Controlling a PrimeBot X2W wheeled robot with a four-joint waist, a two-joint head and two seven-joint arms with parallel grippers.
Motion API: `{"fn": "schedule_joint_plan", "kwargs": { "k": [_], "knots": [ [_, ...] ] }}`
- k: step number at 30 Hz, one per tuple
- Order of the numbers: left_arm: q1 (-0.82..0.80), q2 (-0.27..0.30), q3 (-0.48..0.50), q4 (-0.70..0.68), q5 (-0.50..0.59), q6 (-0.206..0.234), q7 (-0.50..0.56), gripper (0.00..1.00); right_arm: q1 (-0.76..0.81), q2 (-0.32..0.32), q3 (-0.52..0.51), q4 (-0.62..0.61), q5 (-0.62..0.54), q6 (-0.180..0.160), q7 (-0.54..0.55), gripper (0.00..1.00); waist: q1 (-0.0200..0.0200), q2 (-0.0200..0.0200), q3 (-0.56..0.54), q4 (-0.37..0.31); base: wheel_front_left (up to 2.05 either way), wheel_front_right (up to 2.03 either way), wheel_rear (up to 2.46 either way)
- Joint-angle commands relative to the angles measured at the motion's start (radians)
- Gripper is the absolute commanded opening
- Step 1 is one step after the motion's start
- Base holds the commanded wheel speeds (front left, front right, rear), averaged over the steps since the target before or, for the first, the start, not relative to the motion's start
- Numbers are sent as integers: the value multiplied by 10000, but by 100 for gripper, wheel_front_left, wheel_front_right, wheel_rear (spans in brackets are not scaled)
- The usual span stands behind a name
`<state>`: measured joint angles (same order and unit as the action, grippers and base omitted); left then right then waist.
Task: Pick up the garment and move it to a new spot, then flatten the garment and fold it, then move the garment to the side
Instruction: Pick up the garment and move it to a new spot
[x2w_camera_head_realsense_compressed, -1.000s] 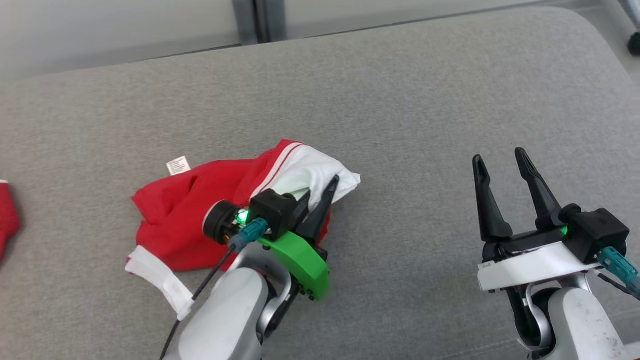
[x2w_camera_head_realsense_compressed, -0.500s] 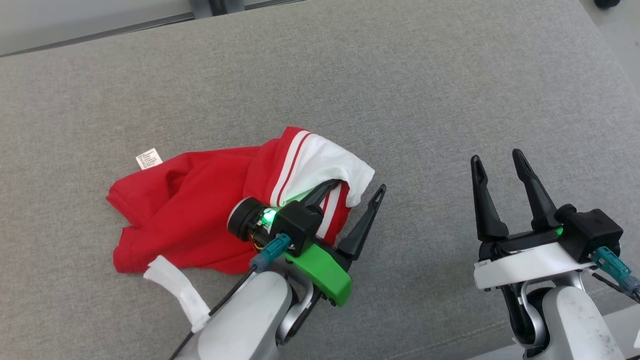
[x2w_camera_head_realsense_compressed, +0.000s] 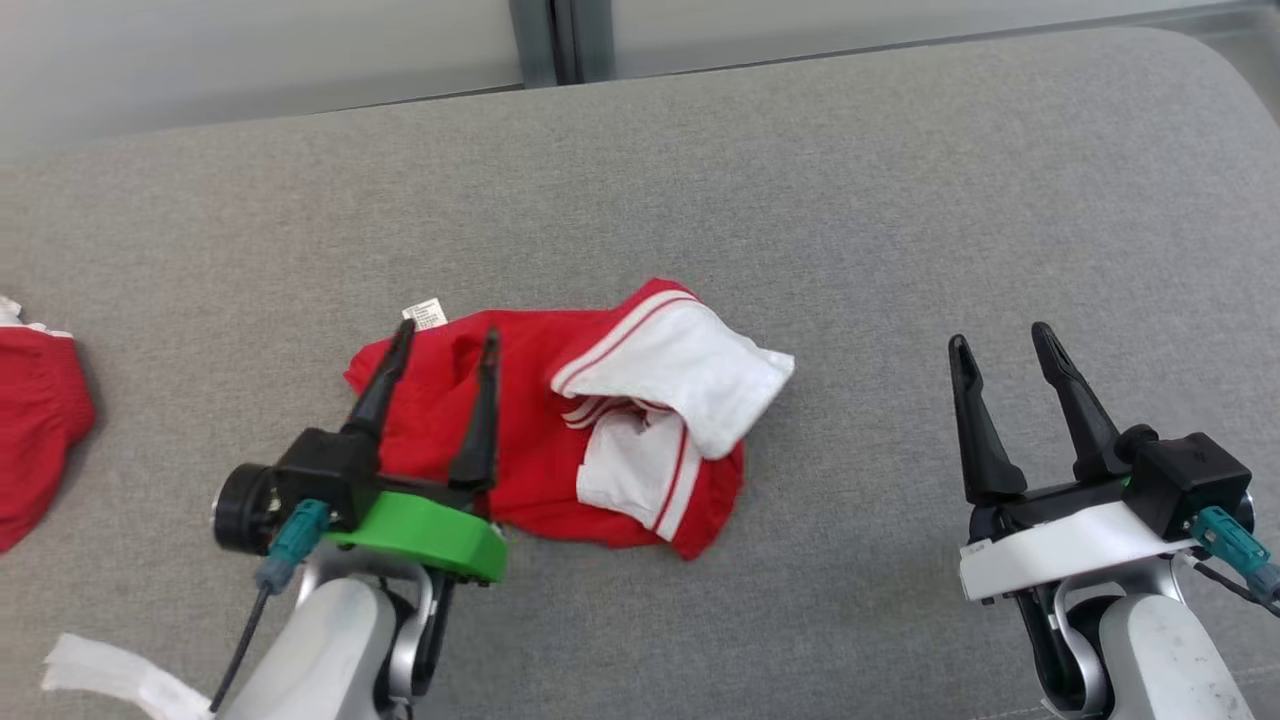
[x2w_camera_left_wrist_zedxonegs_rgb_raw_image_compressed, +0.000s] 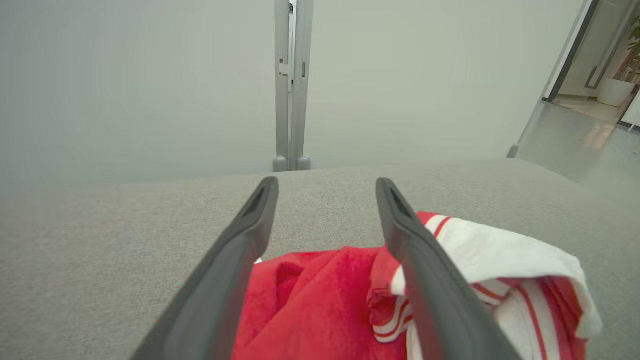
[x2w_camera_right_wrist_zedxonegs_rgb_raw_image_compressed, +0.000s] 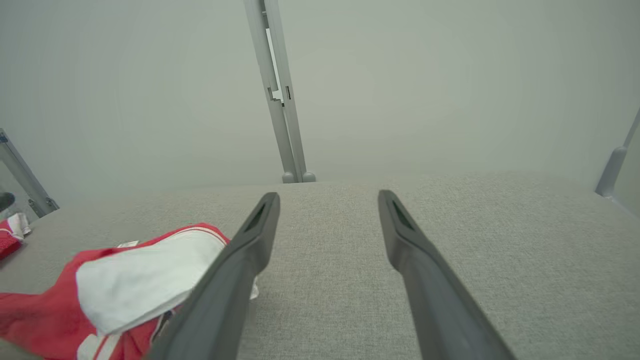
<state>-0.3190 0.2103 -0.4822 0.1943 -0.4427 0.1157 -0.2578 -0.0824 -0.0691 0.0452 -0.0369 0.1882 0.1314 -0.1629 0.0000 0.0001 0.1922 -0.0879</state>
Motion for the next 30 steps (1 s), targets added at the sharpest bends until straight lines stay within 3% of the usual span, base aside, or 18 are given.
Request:
{"fn": "schedule_joint_plan", "kwargs": {
  "k": [1,7,12,30],
  "knots": [
    [298,192,235,-90,-114,134,-74,100,175,-21,-29,-61,-58,-14,32,100,0,-1,-360,343,0,0,0],
    [1062,780,1255,-144,-362,301,-80,100,453,-82,-24,-163,-54,-14,218,100,0,-1,-666,399,0,0,0],
    [1667,983,1702,-219,-374,190,-85,100,770,-103,-88,-256,-71,-14,399,100,0,-1,-954,355,0,0,0],
    [2497,729,1760,-26,-44,37,-81,100,1401,-52,65,-477,-10,-14,733,100,0,-1,-1401,369,0,0,0]
  ]
}}
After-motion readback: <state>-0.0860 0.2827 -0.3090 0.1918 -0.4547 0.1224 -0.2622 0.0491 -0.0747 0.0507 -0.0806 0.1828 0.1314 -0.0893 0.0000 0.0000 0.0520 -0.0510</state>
